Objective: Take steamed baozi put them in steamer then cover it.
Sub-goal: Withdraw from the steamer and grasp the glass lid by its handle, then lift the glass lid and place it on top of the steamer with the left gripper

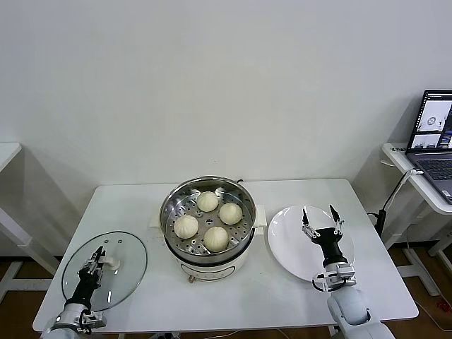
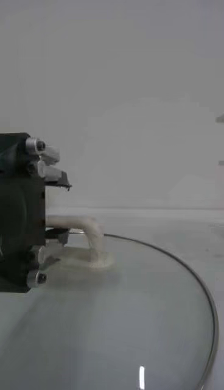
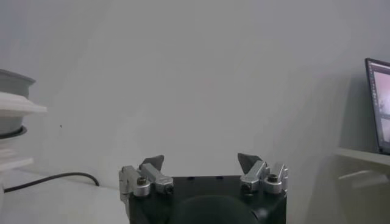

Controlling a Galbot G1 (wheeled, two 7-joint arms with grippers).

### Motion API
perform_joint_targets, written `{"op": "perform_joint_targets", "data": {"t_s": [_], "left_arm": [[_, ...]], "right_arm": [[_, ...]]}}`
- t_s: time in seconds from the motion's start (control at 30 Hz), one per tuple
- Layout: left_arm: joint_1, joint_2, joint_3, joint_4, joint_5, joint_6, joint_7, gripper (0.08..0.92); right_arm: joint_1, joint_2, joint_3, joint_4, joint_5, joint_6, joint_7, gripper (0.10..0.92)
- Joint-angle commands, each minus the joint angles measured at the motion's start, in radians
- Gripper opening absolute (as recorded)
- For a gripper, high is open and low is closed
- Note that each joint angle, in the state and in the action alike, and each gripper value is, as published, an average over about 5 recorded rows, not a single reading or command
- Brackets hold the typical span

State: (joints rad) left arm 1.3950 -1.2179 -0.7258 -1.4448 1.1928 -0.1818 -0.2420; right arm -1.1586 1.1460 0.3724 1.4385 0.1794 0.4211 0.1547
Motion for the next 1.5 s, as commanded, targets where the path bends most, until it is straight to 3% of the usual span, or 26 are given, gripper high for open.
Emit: {"op": "perform_joint_targets", "data": {"t_s": [0.03,0.17,0.57,0.77,0.97,1.1,1.23,1.5], "left_arm": [[-0.006,-0.001,-0.003,0.008,-0.012,-0.006,0.001,0.281],[0.005,0.008,-0.025,-0.039,-0.048,0.003,0.0,0.203],[0.001,0.056,-0.128,-0.461,-0.127,0.151,0.06,0.198],[-0.036,0.031,-0.013,-0.696,-0.114,0.251,0.126,0.198],[-0.067,-0.015,0.234,-0.846,-0.048,0.393,0.224,0.198],[-0.098,-0.057,0.428,-0.858,0.011,0.503,0.303,0.198],[-0.155,-0.106,0.576,-0.791,0.091,0.579,0.361,0.198],[-0.263,-0.211,0.705,-0.655,0.213,0.691,0.501,0.198]], "right_arm": [[0.001,0.005,-0.001,-0.001,-0.002,0.002,-0.001,0.823],[-0.001,0.009,-0.001,-0.001,-0.005,0.005,-0.003,0.823],[-0.006,0.022,0.002,0.002,-0.013,0.007,-0.002,0.823],[-0.006,0.027,0.004,0.005,-0.016,0.006,-0.001,0.823],[-0.01,0.022,0.01,0.008,-0.014,0.005,0.0,0.823],[-0.01,0.021,0.014,0.001,-0.01,0.002,0.0,0.823],[-0.001,0.027,0.016,-0.012,-0.01,0.002,0.0,0.823],[0.01,0.036,0.021,-0.028,-0.018,0.002,0.0,0.823]]}}
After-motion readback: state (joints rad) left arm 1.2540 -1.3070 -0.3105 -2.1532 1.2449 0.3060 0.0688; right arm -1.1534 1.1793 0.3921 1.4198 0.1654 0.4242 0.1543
